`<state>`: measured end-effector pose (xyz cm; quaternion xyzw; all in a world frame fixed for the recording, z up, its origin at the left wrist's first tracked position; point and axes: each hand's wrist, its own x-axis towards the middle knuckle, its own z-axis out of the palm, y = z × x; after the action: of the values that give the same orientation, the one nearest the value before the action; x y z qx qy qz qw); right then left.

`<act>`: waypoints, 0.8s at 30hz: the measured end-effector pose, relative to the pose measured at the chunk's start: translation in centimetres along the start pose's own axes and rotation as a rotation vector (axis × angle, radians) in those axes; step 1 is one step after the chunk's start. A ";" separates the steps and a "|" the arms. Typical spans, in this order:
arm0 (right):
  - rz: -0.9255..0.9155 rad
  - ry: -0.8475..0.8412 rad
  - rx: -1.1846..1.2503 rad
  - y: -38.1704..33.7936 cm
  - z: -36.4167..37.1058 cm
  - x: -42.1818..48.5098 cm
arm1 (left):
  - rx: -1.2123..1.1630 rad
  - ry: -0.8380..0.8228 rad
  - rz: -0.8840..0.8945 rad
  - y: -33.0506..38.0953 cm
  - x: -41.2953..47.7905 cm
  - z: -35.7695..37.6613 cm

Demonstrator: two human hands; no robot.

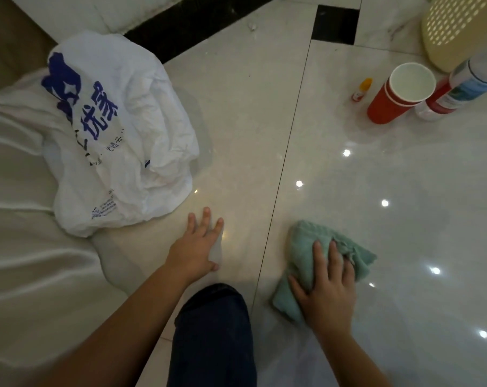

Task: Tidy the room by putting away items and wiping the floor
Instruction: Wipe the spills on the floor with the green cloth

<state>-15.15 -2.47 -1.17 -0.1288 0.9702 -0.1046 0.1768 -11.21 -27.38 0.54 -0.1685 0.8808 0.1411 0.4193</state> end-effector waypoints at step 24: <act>-0.128 -0.098 -0.092 -1.8 -3.5 11.2 | -0.082 -0.026 -0.011 0.1 0.0 0.6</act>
<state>-26.20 -6.88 -1.05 -0.2035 0.9539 -0.0646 0.2111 -10.79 -27.05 0.21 -0.1885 0.8679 0.1770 0.4242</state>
